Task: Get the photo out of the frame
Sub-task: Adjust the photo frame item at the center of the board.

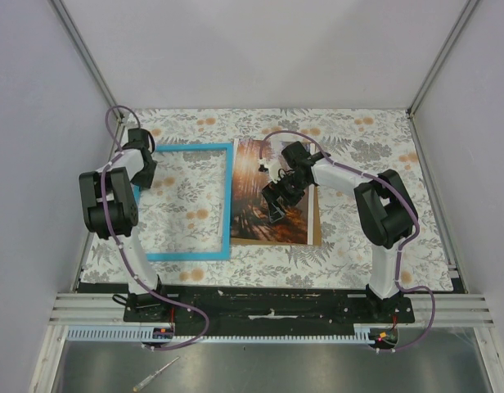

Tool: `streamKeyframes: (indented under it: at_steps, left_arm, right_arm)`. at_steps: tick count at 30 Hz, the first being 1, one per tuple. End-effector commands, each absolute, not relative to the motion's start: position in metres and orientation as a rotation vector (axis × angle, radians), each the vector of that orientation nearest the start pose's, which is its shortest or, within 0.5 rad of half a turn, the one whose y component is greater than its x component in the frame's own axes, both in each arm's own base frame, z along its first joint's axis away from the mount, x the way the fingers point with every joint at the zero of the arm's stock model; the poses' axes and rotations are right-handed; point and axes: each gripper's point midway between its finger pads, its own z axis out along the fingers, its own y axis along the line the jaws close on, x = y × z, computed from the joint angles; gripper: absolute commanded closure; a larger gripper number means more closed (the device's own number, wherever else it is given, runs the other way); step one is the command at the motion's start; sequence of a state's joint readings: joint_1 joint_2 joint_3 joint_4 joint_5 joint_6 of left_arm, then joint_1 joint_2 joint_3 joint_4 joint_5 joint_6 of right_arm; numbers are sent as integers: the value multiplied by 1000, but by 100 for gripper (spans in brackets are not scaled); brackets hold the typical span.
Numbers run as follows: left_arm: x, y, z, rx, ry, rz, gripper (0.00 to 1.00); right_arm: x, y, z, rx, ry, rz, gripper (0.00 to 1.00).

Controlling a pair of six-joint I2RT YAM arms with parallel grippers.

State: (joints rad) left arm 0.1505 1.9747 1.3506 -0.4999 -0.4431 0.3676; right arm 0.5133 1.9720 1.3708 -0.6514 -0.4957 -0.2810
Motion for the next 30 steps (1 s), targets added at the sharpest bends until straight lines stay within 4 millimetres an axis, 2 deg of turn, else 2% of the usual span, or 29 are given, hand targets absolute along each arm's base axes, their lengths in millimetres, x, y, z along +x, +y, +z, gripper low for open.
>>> streamKeyframes:
  at_steps: [1,7,19,24,26,30]
  left_arm:
    - [413,180,61,124,2684,892,27]
    - [416,198,65,79,2684,929,27]
    - [423,205,78,73,2660,957,27]
    - [429,205,91,60,2624,950,27]
    - [428,206,90,72,2624,964,27]
    - [421,206,74,107,2656,978,27]
  right_arm:
    - [308,234,-3,-1184,2637,632,2]
    - [309,233,-3,-1178,2636,638,2]
    - [308,235,-3,-1163,2644,660,2]
    - [308,234,-3,-1167,2641,661,2]
    - [309,235,-2,-1167,2638,663,2]
    - [308,234,-3,-1165,2642,661,2]
